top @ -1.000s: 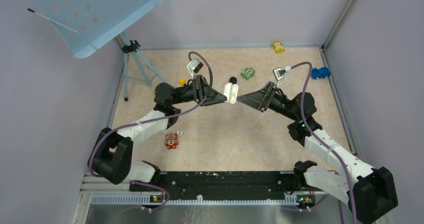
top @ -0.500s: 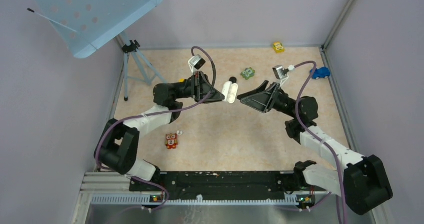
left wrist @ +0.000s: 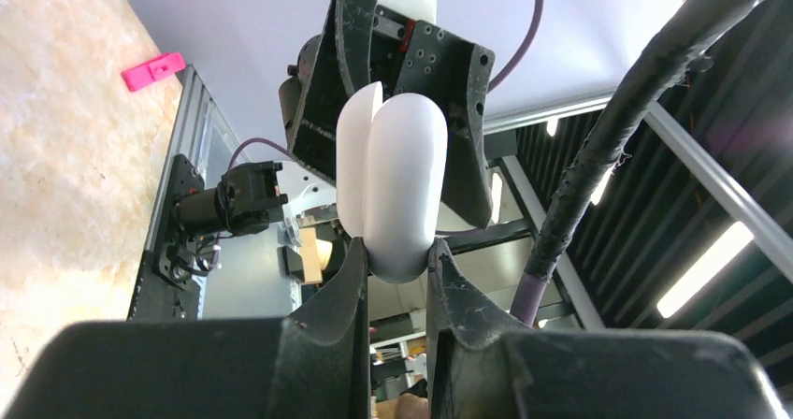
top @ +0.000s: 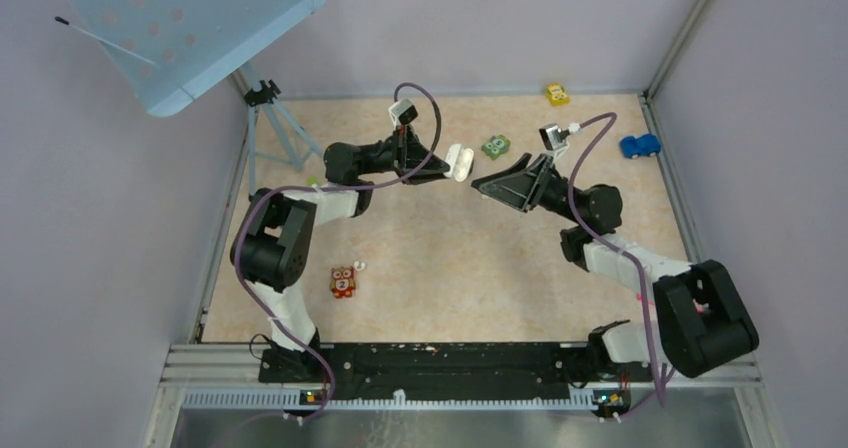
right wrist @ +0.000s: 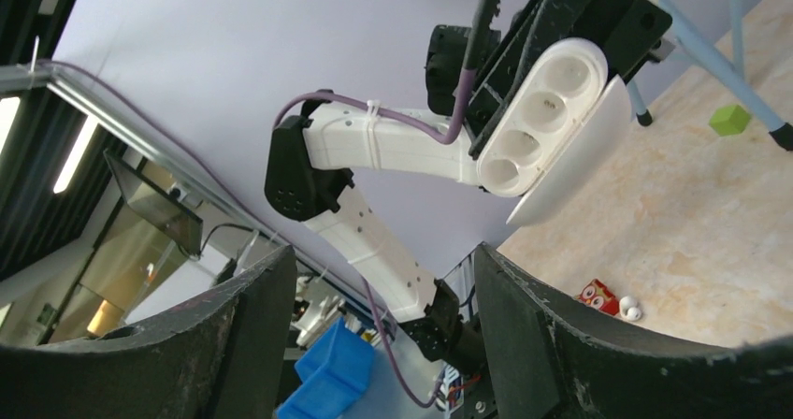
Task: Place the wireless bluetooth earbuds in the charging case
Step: Pass from the left arm to the right, then pass from the right arm to the left
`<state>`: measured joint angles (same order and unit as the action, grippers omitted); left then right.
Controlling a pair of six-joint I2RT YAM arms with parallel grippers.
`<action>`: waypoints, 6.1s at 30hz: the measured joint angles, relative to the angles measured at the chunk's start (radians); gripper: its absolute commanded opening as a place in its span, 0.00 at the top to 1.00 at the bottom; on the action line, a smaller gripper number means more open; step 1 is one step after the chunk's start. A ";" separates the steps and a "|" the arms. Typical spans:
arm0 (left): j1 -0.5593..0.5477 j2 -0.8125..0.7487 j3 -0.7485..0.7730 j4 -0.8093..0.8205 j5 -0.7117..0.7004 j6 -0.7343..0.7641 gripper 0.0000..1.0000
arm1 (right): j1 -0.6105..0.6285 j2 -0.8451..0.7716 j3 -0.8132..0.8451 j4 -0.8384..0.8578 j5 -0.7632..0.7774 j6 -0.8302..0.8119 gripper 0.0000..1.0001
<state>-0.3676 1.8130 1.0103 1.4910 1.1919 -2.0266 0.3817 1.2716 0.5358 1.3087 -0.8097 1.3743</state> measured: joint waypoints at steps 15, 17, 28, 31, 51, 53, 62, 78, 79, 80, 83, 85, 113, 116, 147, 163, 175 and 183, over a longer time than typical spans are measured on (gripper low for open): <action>0.074 0.044 0.052 0.014 0.023 -0.062 1.00 | -0.045 0.300 0.124 0.181 -0.008 0.155 0.32; 0.074 0.044 0.052 0.015 0.023 -0.064 1.00 | -0.045 0.339 0.153 0.181 -0.003 0.175 0.32; 0.074 0.044 0.052 0.017 0.020 -0.064 1.00 | -0.039 0.436 0.271 0.189 0.000 0.210 0.32; 0.074 0.044 0.052 0.017 0.019 -0.064 1.00 | -0.030 0.455 0.286 0.190 0.004 0.213 0.34; 0.074 0.044 0.052 0.018 0.019 -0.064 1.00 | 0.009 0.486 0.293 0.190 0.031 0.216 0.53; 0.074 0.043 0.052 0.018 0.019 -0.064 1.00 | 0.009 0.491 0.301 0.190 0.033 0.217 0.54; 0.075 0.043 0.052 0.018 0.019 -0.064 1.00 | 0.010 0.508 0.331 0.190 0.041 0.225 0.60; 0.087 0.043 0.052 0.018 0.019 -0.064 1.00 | 0.011 0.509 0.330 0.190 0.041 0.227 0.66; 0.087 0.043 0.052 0.018 0.019 -0.065 1.00 | 0.011 0.509 0.330 0.190 0.041 0.227 0.66; 0.087 0.043 0.052 0.018 0.019 -0.064 1.00 | 0.011 0.509 0.330 0.190 0.041 0.227 0.65; 0.087 0.043 0.052 0.018 0.019 -0.064 1.00 | 0.013 0.509 0.330 0.190 0.041 0.228 0.65; 0.087 0.043 0.052 0.018 0.019 -0.064 1.00 | 0.016 0.509 0.330 0.190 0.040 0.229 0.66; 0.088 0.030 0.052 0.020 0.031 -0.065 0.84 | 0.027 0.523 0.351 0.191 0.003 0.287 0.86; 0.089 0.030 0.052 0.020 0.031 -0.064 0.69 | 0.027 0.523 0.351 0.192 0.003 0.287 0.87; 0.229 -0.496 0.171 -1.196 0.027 0.971 0.01 | 0.028 0.516 0.216 0.193 -0.031 0.292 0.97; -0.100 -0.382 0.439 -2.088 -0.619 1.513 0.06 | 0.028 0.515 0.130 0.192 -0.039 0.295 0.97; -0.197 -0.279 0.565 -2.210 -0.828 1.572 0.23 | 0.031 0.515 0.131 0.192 -0.041 0.295 0.97; -0.234 -0.230 0.586 -2.232 -0.877 1.586 0.36 | 0.039 0.515 0.132 0.192 -0.041 0.295 0.97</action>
<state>-0.6018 1.5826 1.5959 -0.7414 0.3153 -0.4408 0.4206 1.7866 0.6674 1.5009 -0.8509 1.6695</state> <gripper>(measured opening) 0.651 0.229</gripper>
